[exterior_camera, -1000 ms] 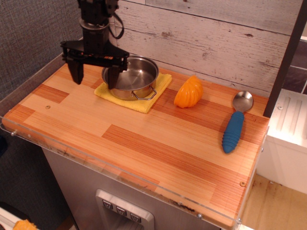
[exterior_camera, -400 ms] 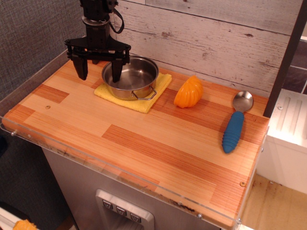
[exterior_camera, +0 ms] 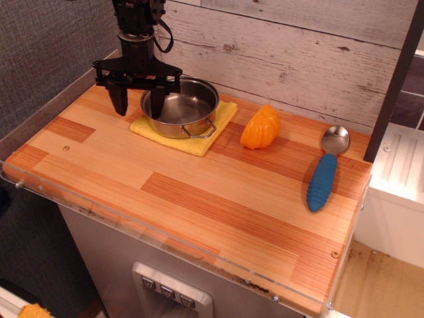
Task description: Move the pot to the front of the orange object.
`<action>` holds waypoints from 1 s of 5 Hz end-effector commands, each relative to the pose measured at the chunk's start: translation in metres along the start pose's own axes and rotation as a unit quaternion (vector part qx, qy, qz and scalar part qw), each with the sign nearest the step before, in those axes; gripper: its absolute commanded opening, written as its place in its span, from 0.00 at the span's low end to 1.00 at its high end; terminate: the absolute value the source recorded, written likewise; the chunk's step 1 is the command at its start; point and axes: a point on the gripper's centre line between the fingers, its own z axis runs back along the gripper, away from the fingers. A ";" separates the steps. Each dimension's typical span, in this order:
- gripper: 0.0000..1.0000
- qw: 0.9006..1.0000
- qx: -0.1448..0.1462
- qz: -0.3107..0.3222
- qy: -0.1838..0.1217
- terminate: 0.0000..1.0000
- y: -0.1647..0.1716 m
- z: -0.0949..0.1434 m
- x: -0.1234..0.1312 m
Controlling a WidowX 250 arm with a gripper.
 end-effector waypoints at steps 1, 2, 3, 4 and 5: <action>0.00 1.000 -0.006 -0.006 -0.022 0.00 -0.004 0.013 0.005; 0.00 1.000 -0.006 -0.011 -0.023 0.00 -0.006 0.013 0.003; 0.00 0.999 -0.012 -0.018 -0.025 0.00 -0.011 0.015 0.001; 0.00 0.997 -0.042 0.007 -0.069 0.00 -0.010 0.039 0.004; 0.00 0.988 -0.091 0.052 -0.112 0.00 -0.004 0.066 0.010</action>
